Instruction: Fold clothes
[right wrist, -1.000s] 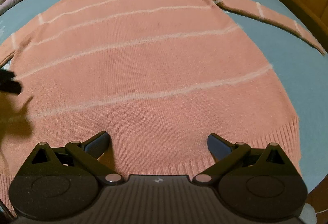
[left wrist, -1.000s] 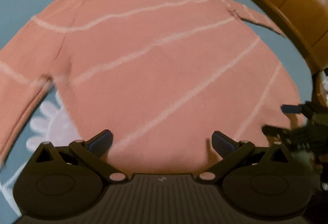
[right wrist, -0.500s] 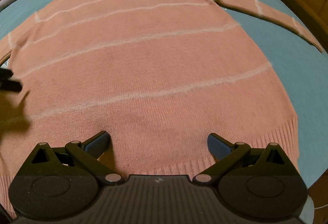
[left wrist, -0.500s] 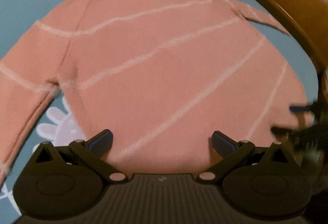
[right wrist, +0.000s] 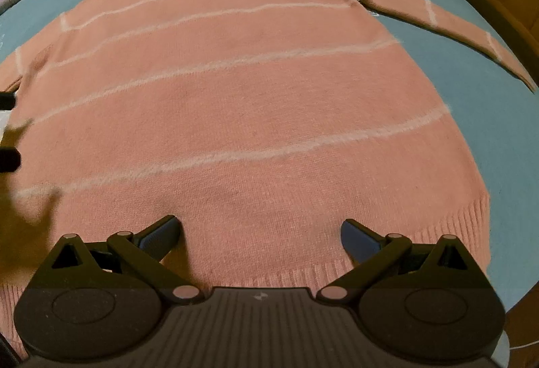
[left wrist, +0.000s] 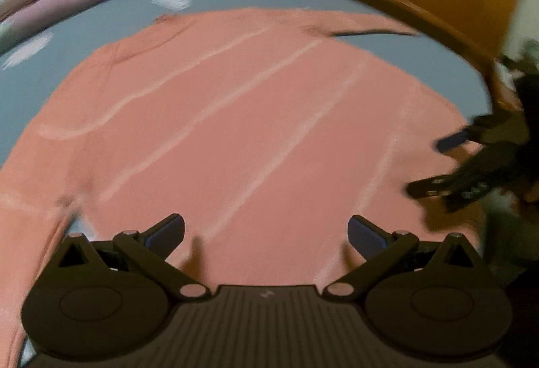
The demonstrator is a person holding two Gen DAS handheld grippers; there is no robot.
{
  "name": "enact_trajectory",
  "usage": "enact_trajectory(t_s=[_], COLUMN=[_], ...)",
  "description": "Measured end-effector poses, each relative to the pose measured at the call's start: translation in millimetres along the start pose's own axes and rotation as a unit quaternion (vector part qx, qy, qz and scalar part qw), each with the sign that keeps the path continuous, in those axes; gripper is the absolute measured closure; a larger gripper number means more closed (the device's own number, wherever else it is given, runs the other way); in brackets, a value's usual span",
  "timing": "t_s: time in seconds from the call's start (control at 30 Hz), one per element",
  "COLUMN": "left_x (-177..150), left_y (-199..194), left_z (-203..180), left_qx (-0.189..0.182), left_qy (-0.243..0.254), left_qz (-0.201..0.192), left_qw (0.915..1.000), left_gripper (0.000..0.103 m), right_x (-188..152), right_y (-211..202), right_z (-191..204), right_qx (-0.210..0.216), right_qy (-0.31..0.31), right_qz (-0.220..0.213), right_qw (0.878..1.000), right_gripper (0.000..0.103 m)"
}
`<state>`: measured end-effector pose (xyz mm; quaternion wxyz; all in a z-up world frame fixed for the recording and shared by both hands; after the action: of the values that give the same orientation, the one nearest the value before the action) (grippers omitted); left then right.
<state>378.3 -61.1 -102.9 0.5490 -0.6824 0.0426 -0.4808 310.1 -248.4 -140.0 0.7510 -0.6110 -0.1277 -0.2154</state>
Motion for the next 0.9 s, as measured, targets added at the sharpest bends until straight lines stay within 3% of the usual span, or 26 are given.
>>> enact_trajectory(t_s=[0.13, 0.33, 0.57, 0.63, 0.77, 0.83, 0.9], left_x=[-12.5, -41.1, -13.8, -4.2, 1.4, -3.0, -9.9], left_y=[10.6, -10.0, -10.1, -8.7, -1.7, 3.0, 7.4], left_z=[-24.5, -32.7, -3.0, -0.3, -7.7, -12.2, -14.4], left_qx=[-0.068, -0.095, -0.009, 0.003, 0.012, 0.013, 0.012], left_qy=[-0.011, -0.031, -0.020, -0.022, -0.010, -0.004, -0.001], left_qz=[0.035, 0.082, 0.045, 0.032, 0.027, 0.037, 0.048], left_qw=[0.9970, 0.9916, 0.9988, 0.9992, 0.9995, 0.9992, 0.9988], left_gripper=[0.001, 0.001, 0.001, 0.001, 0.001, 0.001, 0.001], right_x=[-2.3, -5.4, 2.3, 8.7, 10.2, 1.6, -3.5], right_y=[-0.1, -2.0, -6.1, -10.5, -0.4, 8.7, 4.3], right_z=[-0.3, -0.4, 6.8, 24.1, 54.6, 58.3, 51.7], right_qx=[0.001, 0.005, 0.014, 0.047, 0.054, 0.048, 0.053], right_qy=[-0.001, -0.002, -0.003, -0.032, -0.105, -0.114, -0.092], right_qz=[-0.009, -0.022, -0.012, -0.021, -0.006, 0.008, -0.005], right_qw=[1.000, 1.000, 1.000, 0.998, 0.993, 0.992, 0.994], right_gripper=[0.000, 0.000, 0.000, 0.000, 0.000, 0.000, 0.000])
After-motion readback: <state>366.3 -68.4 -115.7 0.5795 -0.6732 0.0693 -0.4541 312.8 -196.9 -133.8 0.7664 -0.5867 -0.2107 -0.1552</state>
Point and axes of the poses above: each gripper's, at about its wrist camera, not at the fingertips, and y roughly the way its jaws point, z to its left, x to its top, the point moved 8 cm from there along y, roughly the way its jaws point, and after that the axes turned 14 degrees about x, right-handed, at the moved point
